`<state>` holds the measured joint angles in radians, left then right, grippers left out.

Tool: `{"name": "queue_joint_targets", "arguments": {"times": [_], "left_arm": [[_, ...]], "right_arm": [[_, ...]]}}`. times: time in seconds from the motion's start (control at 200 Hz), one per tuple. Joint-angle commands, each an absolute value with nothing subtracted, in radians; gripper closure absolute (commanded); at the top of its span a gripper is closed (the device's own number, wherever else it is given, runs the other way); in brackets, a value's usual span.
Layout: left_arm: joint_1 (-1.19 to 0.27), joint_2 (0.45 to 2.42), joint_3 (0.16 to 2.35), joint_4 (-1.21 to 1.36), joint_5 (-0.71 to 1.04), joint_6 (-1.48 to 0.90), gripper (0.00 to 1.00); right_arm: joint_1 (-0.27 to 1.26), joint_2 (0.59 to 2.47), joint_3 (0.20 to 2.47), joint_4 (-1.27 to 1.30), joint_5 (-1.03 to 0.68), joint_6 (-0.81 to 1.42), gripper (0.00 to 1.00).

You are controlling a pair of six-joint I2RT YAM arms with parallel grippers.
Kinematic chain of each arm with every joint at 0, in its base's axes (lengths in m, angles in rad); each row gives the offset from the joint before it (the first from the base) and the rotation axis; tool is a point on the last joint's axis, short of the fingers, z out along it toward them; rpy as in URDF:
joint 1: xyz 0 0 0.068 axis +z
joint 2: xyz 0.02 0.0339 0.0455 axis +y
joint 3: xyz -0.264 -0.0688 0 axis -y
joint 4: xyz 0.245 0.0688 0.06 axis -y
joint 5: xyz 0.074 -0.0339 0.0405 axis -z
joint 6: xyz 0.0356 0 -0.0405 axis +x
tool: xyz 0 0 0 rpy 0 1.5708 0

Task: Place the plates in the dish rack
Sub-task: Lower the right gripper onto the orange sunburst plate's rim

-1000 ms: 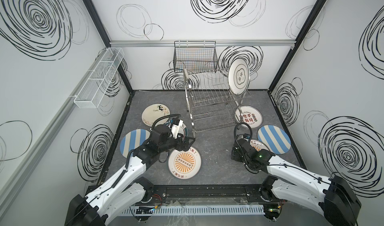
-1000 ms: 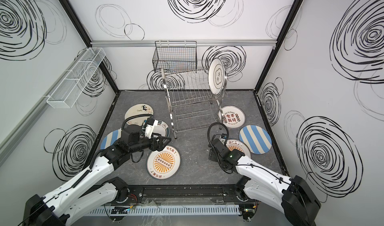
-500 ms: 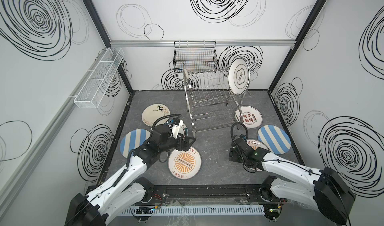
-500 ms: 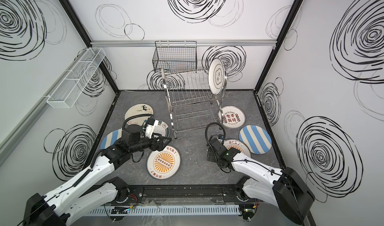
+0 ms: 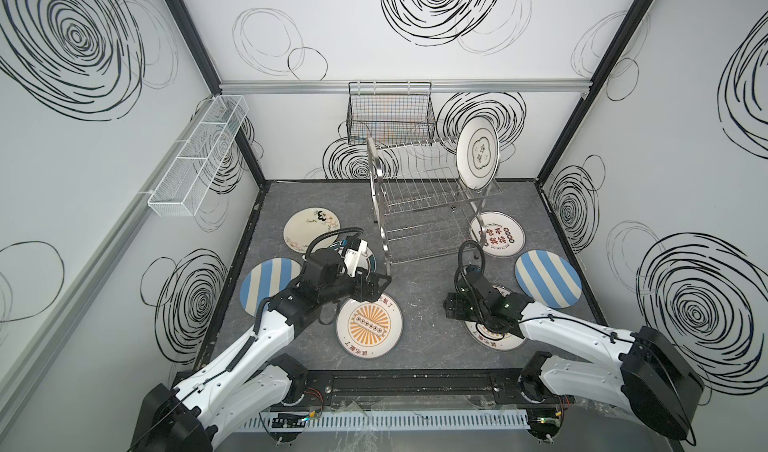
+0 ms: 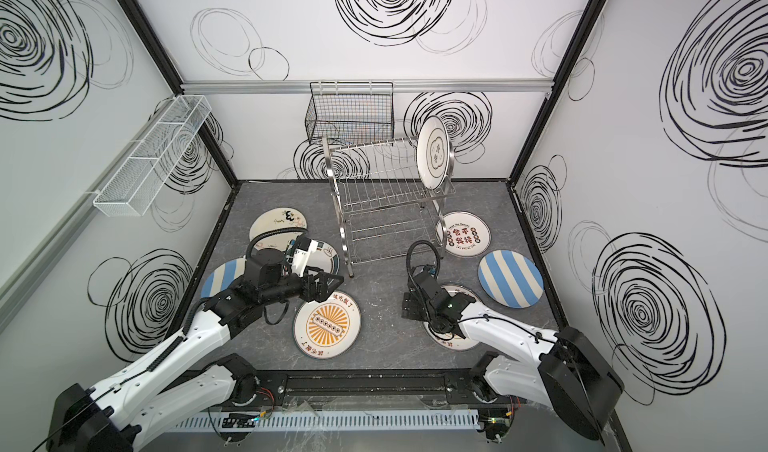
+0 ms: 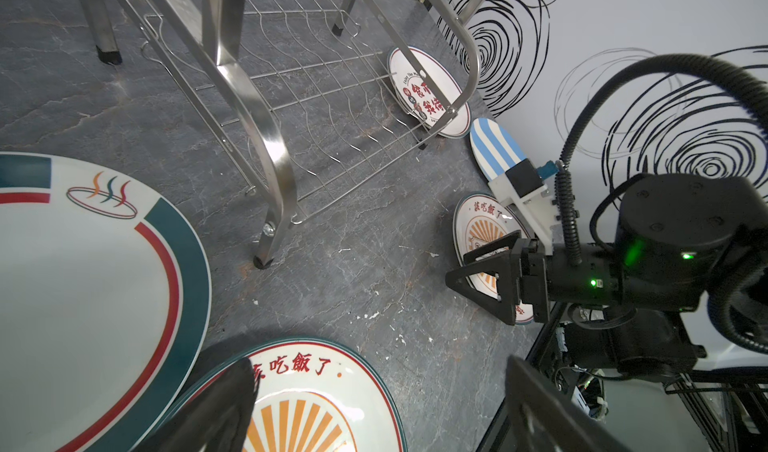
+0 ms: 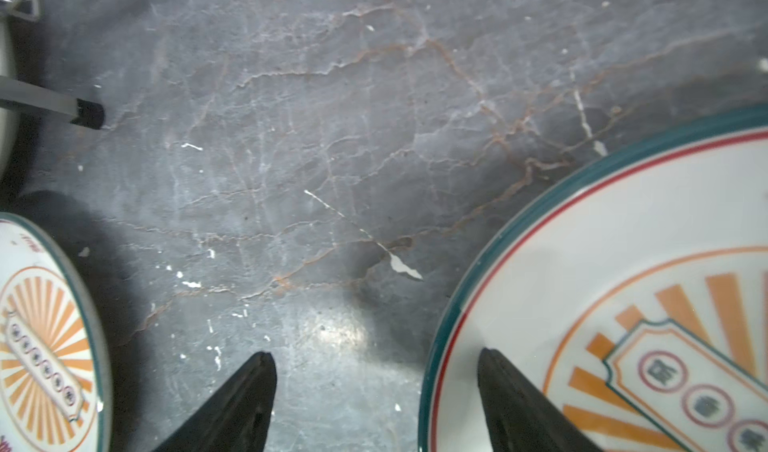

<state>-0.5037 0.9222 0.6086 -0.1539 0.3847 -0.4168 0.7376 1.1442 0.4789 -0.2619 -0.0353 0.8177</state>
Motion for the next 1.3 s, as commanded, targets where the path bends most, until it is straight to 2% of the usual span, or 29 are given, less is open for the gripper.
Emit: {"name": "queue_joint_targets", "arguments": {"times": [0.0, 0.865, 1.006, 1.291], "left_arm": [[-0.502, 0.924, 0.61, -0.107, 0.391, -0.417, 0.04], [-0.501, 0.908, 0.59, -0.108, 0.374, -0.415, 0.04], [-0.5, 0.912, 0.587, -0.106, 0.37, -0.41, 0.04], [-0.495, 0.902, 0.605, -0.121, 0.379, -0.405, 0.04]], "right_arm": [[0.742, 1.147, 0.487, -0.18, -0.069, 0.8, 0.19], [0.903, 1.437, 0.636, 0.173, -0.261, 0.848, 0.22], [0.912, 1.397, 0.693, 0.001, -0.167, 0.827, 0.22], [0.794, 1.005, 0.579, -0.474, 0.042, 0.896, 0.25]]}}
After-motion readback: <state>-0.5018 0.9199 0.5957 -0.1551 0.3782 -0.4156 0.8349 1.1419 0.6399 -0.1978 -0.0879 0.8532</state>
